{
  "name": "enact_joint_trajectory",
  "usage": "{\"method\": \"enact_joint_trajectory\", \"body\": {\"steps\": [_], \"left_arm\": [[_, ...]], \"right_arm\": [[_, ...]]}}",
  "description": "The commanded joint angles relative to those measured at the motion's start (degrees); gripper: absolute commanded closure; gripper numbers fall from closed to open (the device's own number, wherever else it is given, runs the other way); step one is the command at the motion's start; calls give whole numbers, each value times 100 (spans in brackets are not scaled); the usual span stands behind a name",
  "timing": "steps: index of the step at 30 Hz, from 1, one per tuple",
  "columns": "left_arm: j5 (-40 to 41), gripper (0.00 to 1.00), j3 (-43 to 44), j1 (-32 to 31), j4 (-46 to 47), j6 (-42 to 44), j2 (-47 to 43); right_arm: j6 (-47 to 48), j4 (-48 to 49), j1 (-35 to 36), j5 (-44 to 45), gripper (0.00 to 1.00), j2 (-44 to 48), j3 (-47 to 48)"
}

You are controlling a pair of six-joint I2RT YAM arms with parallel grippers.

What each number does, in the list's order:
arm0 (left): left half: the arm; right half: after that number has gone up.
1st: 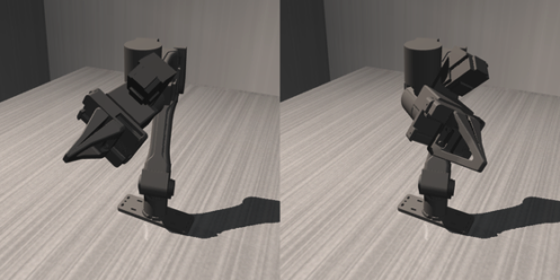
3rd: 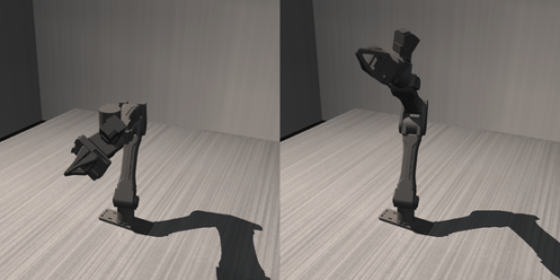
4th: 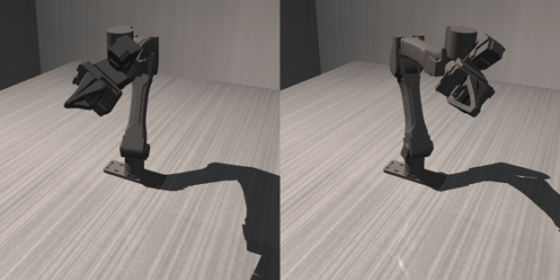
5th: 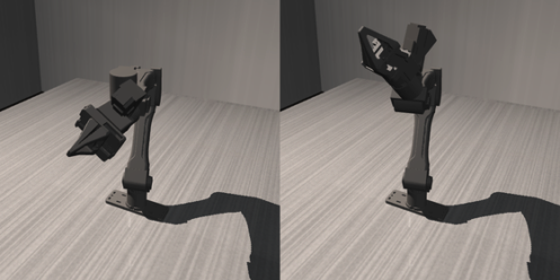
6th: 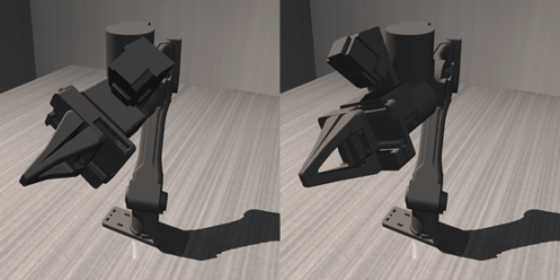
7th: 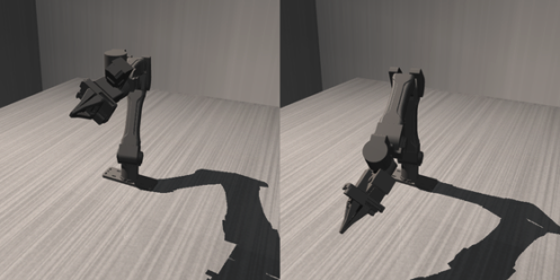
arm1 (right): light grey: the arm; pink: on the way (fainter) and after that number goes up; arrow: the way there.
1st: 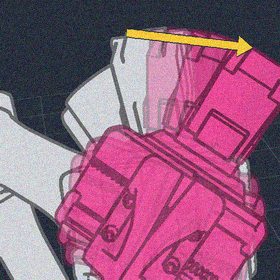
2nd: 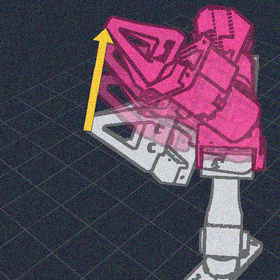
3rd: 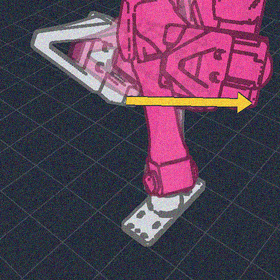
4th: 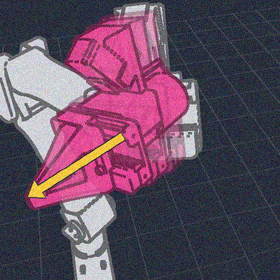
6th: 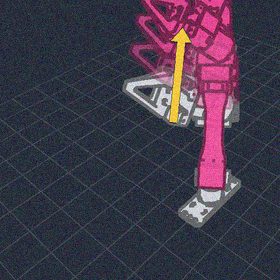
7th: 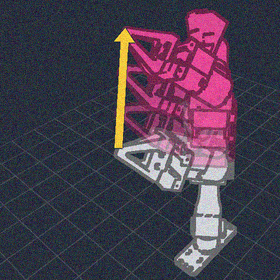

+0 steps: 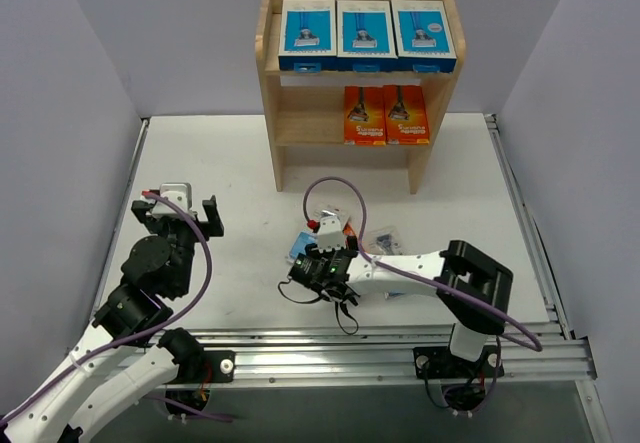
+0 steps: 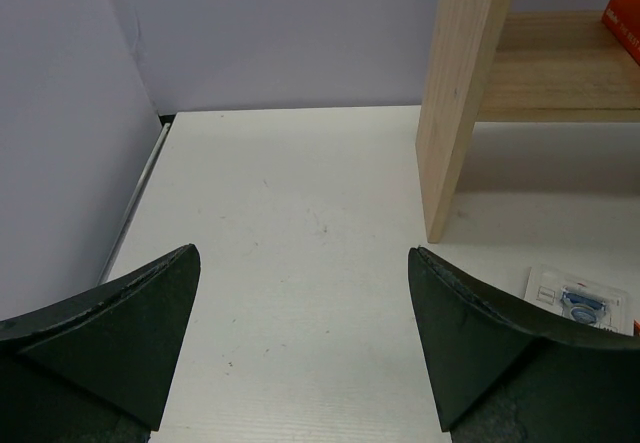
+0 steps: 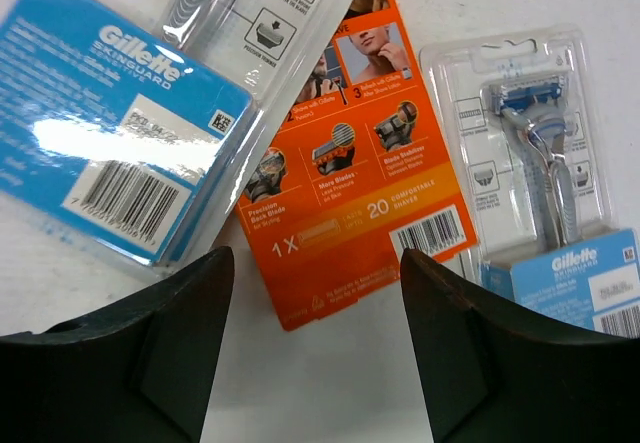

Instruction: Place and organize the shaving razors onto the shelf

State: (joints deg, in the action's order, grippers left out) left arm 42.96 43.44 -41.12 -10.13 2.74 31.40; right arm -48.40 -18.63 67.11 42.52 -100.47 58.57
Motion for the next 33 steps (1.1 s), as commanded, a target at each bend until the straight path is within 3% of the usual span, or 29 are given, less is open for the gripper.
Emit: {"method": "enact_joint_trajectory", "body": {"steps": [1,5,10,14,19,33], "left_arm": [[-77,6,77,17,64,-63,68],[-95,6,86,17,46,-46,130],[-138,6,77,8,46,-46,165],[-209,6,103,17,3,-54,235],[-271,6,94,8,2,-63,244],[-341,6,112,-18,-15,-90,253]], "right_arm": [[-311,139,30,28,37,790,-222],[-170,834,-40,-121,32,1283,-504],[-12,1528,-286,-411,34,1732,-881],[138,2186,-655,-762,48,1767,-1049],[489,2504,-787,-974,59,1346,-856],[1122,3269,-638,-1730,59,-210,207]]}}
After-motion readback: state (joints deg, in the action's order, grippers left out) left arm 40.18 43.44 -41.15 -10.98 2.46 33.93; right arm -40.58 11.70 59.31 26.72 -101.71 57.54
